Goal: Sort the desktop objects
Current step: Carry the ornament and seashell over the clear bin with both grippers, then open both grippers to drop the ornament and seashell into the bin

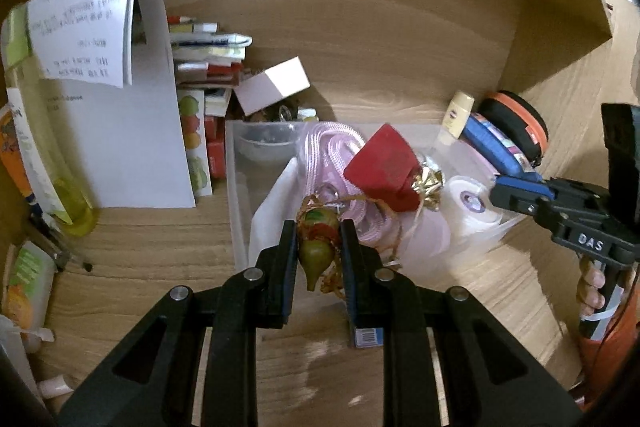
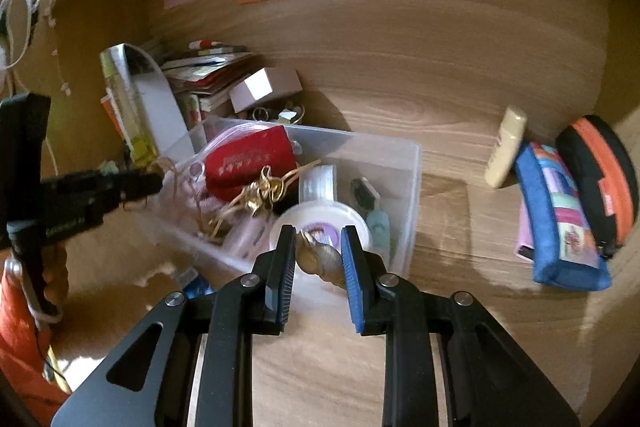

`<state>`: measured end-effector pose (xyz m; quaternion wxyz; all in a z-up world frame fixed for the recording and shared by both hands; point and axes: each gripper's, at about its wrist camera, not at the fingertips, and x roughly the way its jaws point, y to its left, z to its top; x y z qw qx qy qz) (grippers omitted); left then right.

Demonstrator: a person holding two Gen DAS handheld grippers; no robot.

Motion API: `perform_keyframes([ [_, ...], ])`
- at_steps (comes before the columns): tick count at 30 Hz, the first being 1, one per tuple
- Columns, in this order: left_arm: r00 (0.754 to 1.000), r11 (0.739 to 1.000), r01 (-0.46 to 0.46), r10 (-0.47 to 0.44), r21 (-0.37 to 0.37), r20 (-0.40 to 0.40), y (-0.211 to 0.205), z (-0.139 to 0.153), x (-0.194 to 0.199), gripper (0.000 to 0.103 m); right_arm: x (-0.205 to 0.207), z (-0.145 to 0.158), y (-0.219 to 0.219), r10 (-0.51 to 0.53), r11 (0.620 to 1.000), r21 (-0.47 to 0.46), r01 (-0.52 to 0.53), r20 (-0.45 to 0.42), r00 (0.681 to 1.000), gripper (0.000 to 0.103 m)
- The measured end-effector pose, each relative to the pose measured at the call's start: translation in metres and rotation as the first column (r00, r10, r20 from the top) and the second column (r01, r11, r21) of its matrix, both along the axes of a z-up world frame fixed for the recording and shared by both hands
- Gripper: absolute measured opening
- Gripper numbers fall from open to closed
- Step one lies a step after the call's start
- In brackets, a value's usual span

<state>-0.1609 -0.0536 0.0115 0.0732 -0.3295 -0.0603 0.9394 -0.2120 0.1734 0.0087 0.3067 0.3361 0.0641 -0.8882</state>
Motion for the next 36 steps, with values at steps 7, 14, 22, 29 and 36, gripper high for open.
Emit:
perform_keyframes([
  [7, 1.000, 1.000, -0.007, 0.007, -0.025, -0.011, 0.002, -0.004, -0.001, 0.020, -0.008, -0.011, -0.007, -0.015, 1.000, -0.005, 0.015, 0.026, 1.000, 0.021],
  [14, 0.999, 0.995, 0.002, -0.005, -0.099, -0.035, 0.012, -0.006, 0.002, 0.037, 0.000, -0.013, -0.015, -0.001, 1.000, 0.012, 0.002, -0.030, 1.000, 0.031],
  [22, 0.999, 0.995, 0.002, -0.007, -0.100, -0.050, 0.010, -0.005, 0.006, 0.040, 0.003, -0.010, -0.012, -0.023, 1.000, -0.001, 0.023, -0.059, 0.998, 0.051],
  [29, 0.993, 0.996, -0.001, -0.009, -0.094, -0.116, 0.012, 0.006, 0.018, 0.072, 0.018, 0.006, -0.011, -0.024, 0.999, -0.024, 0.022, -0.101, 0.995, 0.076],
  [36, 0.996, 0.998, -0.026, 0.022, -0.048, -0.084, 0.007, 0.012, 0.025, 0.087, 0.042, 0.011, -0.011, -0.017, 0.998, 0.050, 0.023, -0.118, 0.993, 0.081],
])
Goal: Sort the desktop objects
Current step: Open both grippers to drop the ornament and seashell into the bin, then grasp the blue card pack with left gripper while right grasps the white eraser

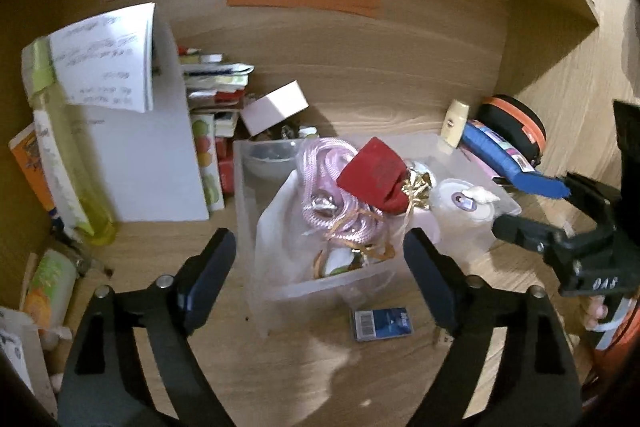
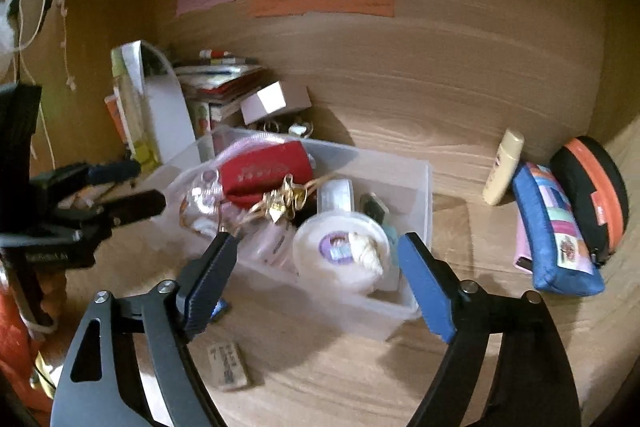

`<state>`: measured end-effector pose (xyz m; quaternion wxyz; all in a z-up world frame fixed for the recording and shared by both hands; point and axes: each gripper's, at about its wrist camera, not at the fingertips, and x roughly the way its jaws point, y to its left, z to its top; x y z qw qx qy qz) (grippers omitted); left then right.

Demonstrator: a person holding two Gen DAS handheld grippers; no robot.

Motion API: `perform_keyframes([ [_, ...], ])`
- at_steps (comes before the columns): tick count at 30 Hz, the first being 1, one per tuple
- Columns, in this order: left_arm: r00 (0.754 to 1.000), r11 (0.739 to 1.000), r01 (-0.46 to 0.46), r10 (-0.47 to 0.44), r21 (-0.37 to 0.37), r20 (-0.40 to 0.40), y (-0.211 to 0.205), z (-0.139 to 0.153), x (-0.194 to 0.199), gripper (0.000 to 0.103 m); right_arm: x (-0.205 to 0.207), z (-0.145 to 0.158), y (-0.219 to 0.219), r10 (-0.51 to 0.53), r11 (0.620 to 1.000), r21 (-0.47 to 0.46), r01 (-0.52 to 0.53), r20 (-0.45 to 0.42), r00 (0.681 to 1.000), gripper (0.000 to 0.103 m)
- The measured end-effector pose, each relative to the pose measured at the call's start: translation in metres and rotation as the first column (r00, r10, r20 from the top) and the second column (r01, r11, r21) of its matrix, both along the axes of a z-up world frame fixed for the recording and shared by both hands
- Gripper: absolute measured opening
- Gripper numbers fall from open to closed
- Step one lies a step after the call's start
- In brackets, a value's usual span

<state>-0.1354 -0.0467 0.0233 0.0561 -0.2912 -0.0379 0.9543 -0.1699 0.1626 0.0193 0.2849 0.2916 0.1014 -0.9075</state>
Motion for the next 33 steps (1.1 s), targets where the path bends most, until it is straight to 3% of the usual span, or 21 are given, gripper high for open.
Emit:
perform_keyframes([
  [13, 0.996, 0.999, -0.047, 0.048, -0.009, 0.072, -0.009, -0.008, 0.030, 0.094, 0.019, -0.013, 0.018, -0.015, 0.999, 0.046, 0.012, 0.076, 0.997, 0.081],
  [17, 0.993, 0.998, -0.055, 0.057, -0.024, 0.105, -0.008, -0.017, 0.034, 0.094, 0.021, -0.023, 0.017, -0.008, 0.998, 0.059, 0.001, 0.116, 0.993, 0.087],
  [23, 0.982, 0.999, -0.047, 0.049, -0.015, 0.183, -0.005, -0.038, 0.031, 0.094, 0.028, -0.050, 0.005, 0.035, 0.995, 0.086, -0.053, 0.196, 0.980, 0.088],
  [27, 0.978, 0.999, -0.035, 0.039, -0.022, 0.206, 0.001, -0.046, 0.030, 0.095, 0.037, -0.059, -0.010, 0.080, 0.986, 0.127, -0.106, 0.191, 0.978, 0.088],
  [31, 0.976, 1.000, -0.020, 0.025, -0.023, 0.217, 0.005, -0.051, 0.028, 0.094, 0.038, -0.062, -0.022, 0.112, 0.980, 0.140, -0.140, 0.190, 0.975, 0.079],
  [33, 0.974, 1.000, -0.011, 0.016, -0.022, 0.224, 0.008, -0.052, 0.027, 0.094, 0.034, -0.065, -0.027, 0.124, 0.978, 0.138, -0.156, 0.215, 0.969, 0.065],
])
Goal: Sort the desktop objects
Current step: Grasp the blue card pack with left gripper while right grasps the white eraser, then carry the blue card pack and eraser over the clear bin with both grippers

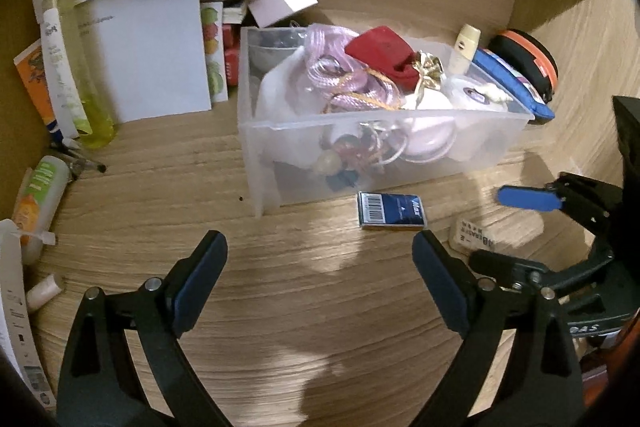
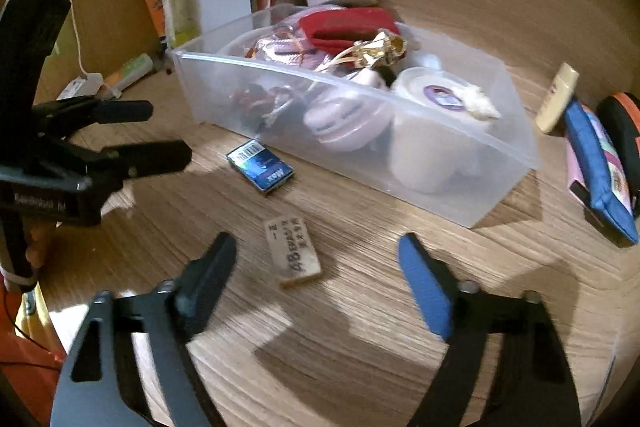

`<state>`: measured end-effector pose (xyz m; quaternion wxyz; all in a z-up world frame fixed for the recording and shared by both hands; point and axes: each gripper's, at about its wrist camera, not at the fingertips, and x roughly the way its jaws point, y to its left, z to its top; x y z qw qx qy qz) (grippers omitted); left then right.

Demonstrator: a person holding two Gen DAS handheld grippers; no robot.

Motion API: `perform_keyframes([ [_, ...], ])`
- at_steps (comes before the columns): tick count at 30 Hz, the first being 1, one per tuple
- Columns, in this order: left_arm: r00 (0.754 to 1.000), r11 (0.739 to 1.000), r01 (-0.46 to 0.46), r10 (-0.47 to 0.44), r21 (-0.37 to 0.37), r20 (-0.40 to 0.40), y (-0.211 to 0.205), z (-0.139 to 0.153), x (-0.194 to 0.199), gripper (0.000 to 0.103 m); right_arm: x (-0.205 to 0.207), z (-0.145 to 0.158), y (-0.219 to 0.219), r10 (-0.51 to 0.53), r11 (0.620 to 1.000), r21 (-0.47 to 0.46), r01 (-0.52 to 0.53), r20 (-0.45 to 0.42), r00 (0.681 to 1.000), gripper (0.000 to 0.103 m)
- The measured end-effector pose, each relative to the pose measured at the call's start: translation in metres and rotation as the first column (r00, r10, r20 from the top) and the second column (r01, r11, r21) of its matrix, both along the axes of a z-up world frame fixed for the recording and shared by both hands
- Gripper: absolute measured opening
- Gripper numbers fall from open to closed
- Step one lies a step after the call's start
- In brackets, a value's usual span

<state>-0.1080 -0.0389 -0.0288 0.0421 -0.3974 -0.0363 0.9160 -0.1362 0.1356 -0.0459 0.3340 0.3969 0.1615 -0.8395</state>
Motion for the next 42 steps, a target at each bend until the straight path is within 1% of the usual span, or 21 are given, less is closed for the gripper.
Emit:
perform_keyframes([
  [1, 1.000, 1.000, 0.007, -0.007, 0.003, 0.003, 0.001, 0.000, -0.001, 0.094, -0.002, -0.002, -0.002, 0.011, 1.000, 0.003, -0.011, 0.016, 1.000, 0.061],
  [2, 1.000, 1.000, 0.012, -0.012, 0.004, 0.004, 0.003, 0.000, -0.002, 0.094, -0.003, -0.004, -0.004, 0.014, 1.000, 0.008, -0.014, 0.026, 1.000, 0.051],
  [3, 1.000, 1.000, 0.020, -0.020, 0.005, 0.007, 0.005, -0.001, -0.003, 0.094, -0.004, -0.007, -0.006, 0.023, 1.000, 0.016, -0.024, 0.041, 0.999, 0.043],
  [5, 0.999, 0.999, 0.033, -0.033, 0.005, 0.012, 0.009, -0.002, -0.006, 0.094, -0.002, -0.007, -0.008, 0.031, 0.999, 0.025, -0.032, 0.028, 0.999, 0.038],
  [8, 0.998, 0.999, 0.049, -0.050, 0.007, 0.026, 0.016, -0.005, -0.012, 0.094, 0.002, -0.006, -0.010, 0.060, 0.998, 0.020, -0.061, 0.030, 0.998, 0.023],
  [11, 0.997, 0.998, 0.067, -0.068, 0.003, 0.041, 0.025, -0.008, -0.018, 0.095, 0.000, -0.005, -0.005, 0.059, 0.998, 0.006, -0.059, 0.041, 0.997, 0.022],
  [17, 0.992, 0.993, 0.105, -0.101, -0.052, 0.073, 0.046, -0.014, -0.028, 0.094, -0.016, -0.001, 0.025, -0.006, 0.997, -0.077, 0.012, 0.078, 0.997, 0.022],
  [20, 0.991, 0.991, 0.109, -0.103, -0.079, 0.080, 0.053, -0.016, -0.031, 0.094, -0.021, 0.000, 0.034, -0.031, 0.993, -0.107, 0.040, 0.084, 0.996, 0.022],
  [22, 0.993, 0.991, 0.092, -0.084, -0.092, 0.084, 0.054, -0.017, -0.035, 0.094, -0.022, 0.000, 0.034, -0.037, 0.992, -0.115, 0.046, 0.080, 0.996, 0.022],
  [23, 0.994, 0.992, 0.083, -0.075, -0.096, 0.086, 0.055, -0.017, -0.036, 0.092, -0.022, 0.001, 0.034, -0.034, 0.992, -0.121, 0.044, 0.080, 0.996, 0.022],
  [24, 0.994, 0.992, 0.074, -0.066, -0.098, 0.087, 0.055, -0.018, -0.038, 0.083, -0.021, 0.002, 0.034, -0.031, 0.991, -0.129, 0.041, 0.078, 0.996, 0.022],
  [26, 0.993, 0.993, 0.072, -0.062, -0.099, 0.099, 0.055, -0.020, -0.041, 0.072, -0.020, 0.004, 0.035, -0.024, 0.989, -0.143, 0.035, 0.079, 0.997, 0.022],
  [27, 0.994, 0.992, 0.073, -0.064, -0.101, 0.093, 0.055, -0.020, -0.041, 0.066, -0.019, 0.004, 0.036, -0.023, 0.989, -0.147, 0.034, 0.079, 0.997, 0.022],
  [28, 0.993, 0.992, 0.079, -0.070, -0.100, 0.093, 0.055, -0.020, -0.040, 0.065, -0.020, 0.005, 0.036, -0.022, 0.988, -0.151, 0.034, 0.078, 0.997, 0.022],
  [30, 0.993, 0.991, 0.092, -0.084, -0.098, 0.086, 0.057, -0.018, -0.039, 0.053, -0.019, 0.006, 0.037, -0.020, 0.987, -0.158, 0.032, 0.077, 0.997, 0.022],
  [32, 0.992, 0.990, 0.101, -0.093, -0.095, 0.083, 0.058, -0.018, -0.037, 0.048, -0.018, 0.006, 0.039, -0.022, 0.986, -0.164, 0.034, 0.075, 0.997, 0.022],
  [38, 0.990, 0.990, 0.123, -0.118, -0.063, 0.078, 0.058, -0.017, -0.036, 0.047, -0.018, 0.006, 0.038, -0.033, 0.984, -0.173, 0.045, 0.071, 0.997, 0.022],
  [42, 0.989, 0.989, 0.141, -0.139, -0.040, 0.057, 0.058, -0.013, -0.028, 0.047, -0.020, 0.007, 0.040, -0.051, 0.980, -0.189, 0.064, 0.073, 0.996, 0.022],
])
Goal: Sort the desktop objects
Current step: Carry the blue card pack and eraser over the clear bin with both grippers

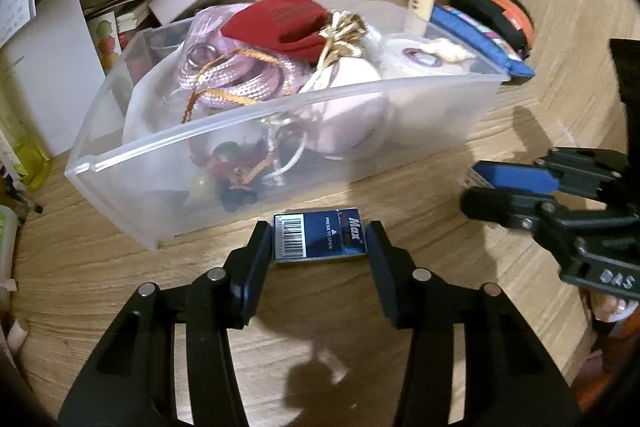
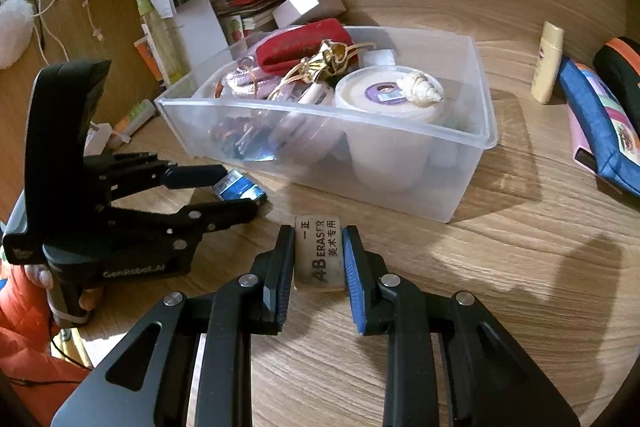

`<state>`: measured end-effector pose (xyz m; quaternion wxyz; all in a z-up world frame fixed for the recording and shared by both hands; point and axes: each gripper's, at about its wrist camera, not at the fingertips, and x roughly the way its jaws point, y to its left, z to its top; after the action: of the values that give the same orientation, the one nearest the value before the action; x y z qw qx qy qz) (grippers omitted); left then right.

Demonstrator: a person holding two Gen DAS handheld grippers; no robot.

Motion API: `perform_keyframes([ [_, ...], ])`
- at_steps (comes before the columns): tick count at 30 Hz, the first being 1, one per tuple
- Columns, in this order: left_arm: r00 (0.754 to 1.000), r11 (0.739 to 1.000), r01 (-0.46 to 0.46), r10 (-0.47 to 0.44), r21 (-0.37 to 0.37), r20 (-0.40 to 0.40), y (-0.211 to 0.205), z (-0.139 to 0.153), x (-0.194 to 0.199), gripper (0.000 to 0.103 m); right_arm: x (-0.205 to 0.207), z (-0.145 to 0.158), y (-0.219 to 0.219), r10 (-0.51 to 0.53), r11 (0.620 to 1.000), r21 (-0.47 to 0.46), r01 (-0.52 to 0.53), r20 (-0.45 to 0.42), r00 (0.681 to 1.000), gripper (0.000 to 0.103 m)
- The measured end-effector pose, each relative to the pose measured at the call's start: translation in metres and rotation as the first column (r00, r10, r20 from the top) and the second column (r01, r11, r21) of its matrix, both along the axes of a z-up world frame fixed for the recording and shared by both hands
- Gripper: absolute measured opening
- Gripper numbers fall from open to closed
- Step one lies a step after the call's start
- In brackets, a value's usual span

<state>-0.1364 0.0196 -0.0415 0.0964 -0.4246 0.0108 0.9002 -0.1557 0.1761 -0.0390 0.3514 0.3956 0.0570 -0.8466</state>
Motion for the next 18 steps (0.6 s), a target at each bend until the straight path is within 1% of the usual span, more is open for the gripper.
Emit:
perform_keyframes([
  [6, 0.999, 0.998, 0.006, -0.004, 0.062, -0.044, -0.003, 0.015, 0.017, 0.047, -0.006, 0.001, 0.009, -0.032, 0.998, -0.052, 0.033, 0.031, 0.999, 0.022],
  [9, 0.997, 0.997, 0.002, 0.004, 0.082, -0.076, -0.008, 0.025, 0.025, 0.047, -0.010, 0.004, 0.013, -0.045, 0.995, -0.088, 0.049, 0.049, 0.998, 0.022],
  [14, 0.990, 0.994, -0.003, 0.018, 0.110, -0.137, -0.015, 0.044, 0.036, 0.047, -0.013, 0.014, 0.018, -0.071, 0.992, -0.103, 0.075, 0.042, 0.997, 0.022],
  [18, 0.984, 0.993, -0.005, 0.026, 0.116, -0.176, -0.019, 0.055, 0.038, 0.047, -0.012, 0.028, 0.017, -0.076, 0.992, -0.101, 0.075, -0.004, 0.997, 0.022],
])
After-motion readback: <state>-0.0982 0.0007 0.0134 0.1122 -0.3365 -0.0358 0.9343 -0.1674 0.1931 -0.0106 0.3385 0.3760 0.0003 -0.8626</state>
